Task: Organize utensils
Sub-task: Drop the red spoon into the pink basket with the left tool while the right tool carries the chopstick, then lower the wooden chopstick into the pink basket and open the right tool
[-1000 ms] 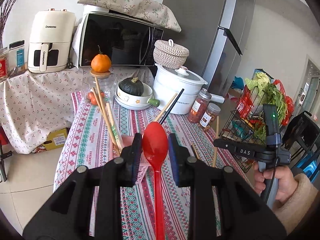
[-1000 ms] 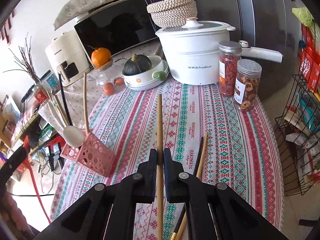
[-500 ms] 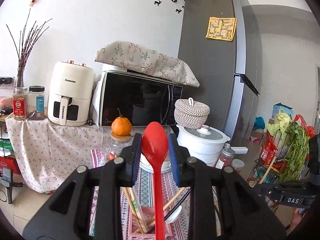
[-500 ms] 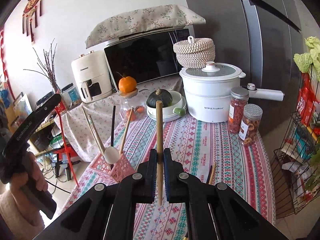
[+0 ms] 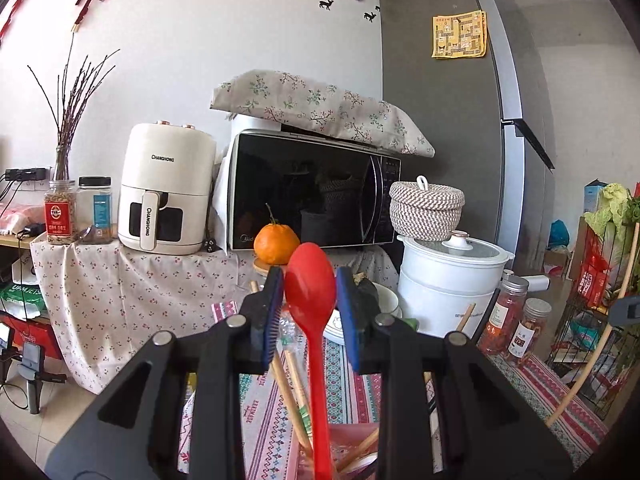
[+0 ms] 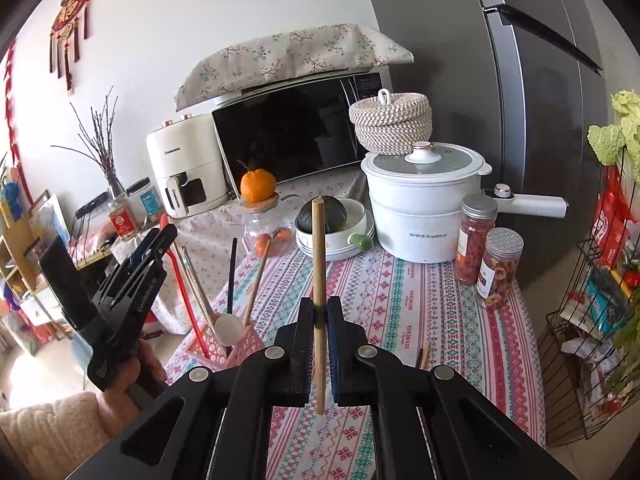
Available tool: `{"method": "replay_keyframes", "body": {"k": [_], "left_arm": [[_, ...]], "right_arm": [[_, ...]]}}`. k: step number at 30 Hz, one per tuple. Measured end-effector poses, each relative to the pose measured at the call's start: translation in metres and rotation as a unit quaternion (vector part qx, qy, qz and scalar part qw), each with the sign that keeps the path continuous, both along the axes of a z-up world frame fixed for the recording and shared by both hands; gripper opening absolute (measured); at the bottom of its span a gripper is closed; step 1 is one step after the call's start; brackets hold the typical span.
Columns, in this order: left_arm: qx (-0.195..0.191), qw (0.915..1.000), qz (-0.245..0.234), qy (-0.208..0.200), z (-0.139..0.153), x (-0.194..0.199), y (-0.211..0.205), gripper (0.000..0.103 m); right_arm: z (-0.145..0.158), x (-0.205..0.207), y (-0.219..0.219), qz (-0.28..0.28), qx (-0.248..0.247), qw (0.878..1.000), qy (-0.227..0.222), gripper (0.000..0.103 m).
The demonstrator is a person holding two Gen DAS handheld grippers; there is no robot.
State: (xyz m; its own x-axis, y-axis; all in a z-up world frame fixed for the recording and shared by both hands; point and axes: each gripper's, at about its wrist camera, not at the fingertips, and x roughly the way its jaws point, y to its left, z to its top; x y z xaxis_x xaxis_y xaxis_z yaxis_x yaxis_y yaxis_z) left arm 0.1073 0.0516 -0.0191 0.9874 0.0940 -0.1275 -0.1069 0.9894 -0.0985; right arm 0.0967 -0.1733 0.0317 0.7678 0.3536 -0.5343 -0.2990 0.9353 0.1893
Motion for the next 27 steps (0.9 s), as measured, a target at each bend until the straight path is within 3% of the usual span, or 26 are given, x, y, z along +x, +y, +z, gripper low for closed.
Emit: {"method": "replay_keyframes", "body": {"k": [2, 4, 7, 9, 11, 12, 15, 19, 22, 26, 27], "left_arm": [[-0.001, 0.9998, 0.002, 0.018, -0.001, 0.001, 0.003, 0.047], [-0.001, 0.9994, 0.007, 0.034, 0.002, -0.002, 0.006, 0.055], [-0.004, 0.9975, 0.005, 0.07, 0.01, -0.006, 0.011, 0.058], [-0.014, 0.9952, 0.008, 0.097, 0.014, -0.013, 0.018, 0.067], [-0.031, 0.9916, 0.009, 0.126, 0.017, -0.021, 0.027, 0.083], [-0.038, 0.9889, 0.01, 0.144, 0.018, -0.024, 0.032, 0.084], [-0.052, 0.9768, 0.007, 0.208, 0.017, -0.033, 0.043, 0.089], [-0.056, 0.9543, 0.0, 0.293, 0.007, -0.044, 0.053, 0.092], [-0.064, 0.9434, -0.013, 0.325, -0.009, -0.056, 0.06, 0.094], [-0.108, 0.9197, -0.033, 0.376, -0.033, -0.061, 0.07, 0.094], [-0.114, 0.917, -0.039, 0.38, -0.037, -0.062, 0.071, 0.094]], "right_arm": [[0.001, -0.001, 0.003, 0.003, 0.0, 1.0, -0.001, 0.006], [0.005, -0.002, 0.007, 0.006, 0.001, 1.0, -0.004, 0.006], [0.012, -0.007, 0.014, 0.013, 0.003, 1.0, -0.011, 0.006], [0.017, -0.011, 0.019, 0.019, 0.006, 1.0, -0.016, 0.006], [0.023, -0.015, 0.024, 0.024, 0.009, 0.999, -0.022, 0.006], [0.027, -0.017, 0.027, 0.026, 0.011, 0.999, -0.025, 0.006], [0.037, -0.023, 0.036, 0.036, 0.018, 0.999, -0.034, 0.006], [0.047, -0.03, 0.05, 0.045, 0.024, 0.998, -0.045, 0.006], [0.053, -0.034, 0.062, 0.049, 0.028, 0.997, -0.054, 0.006], [0.059, -0.036, 0.077, 0.051, 0.033, 0.996, -0.065, 0.006], [0.06, -0.036, 0.08, 0.05, 0.033, 0.996, -0.068, 0.006]]}}
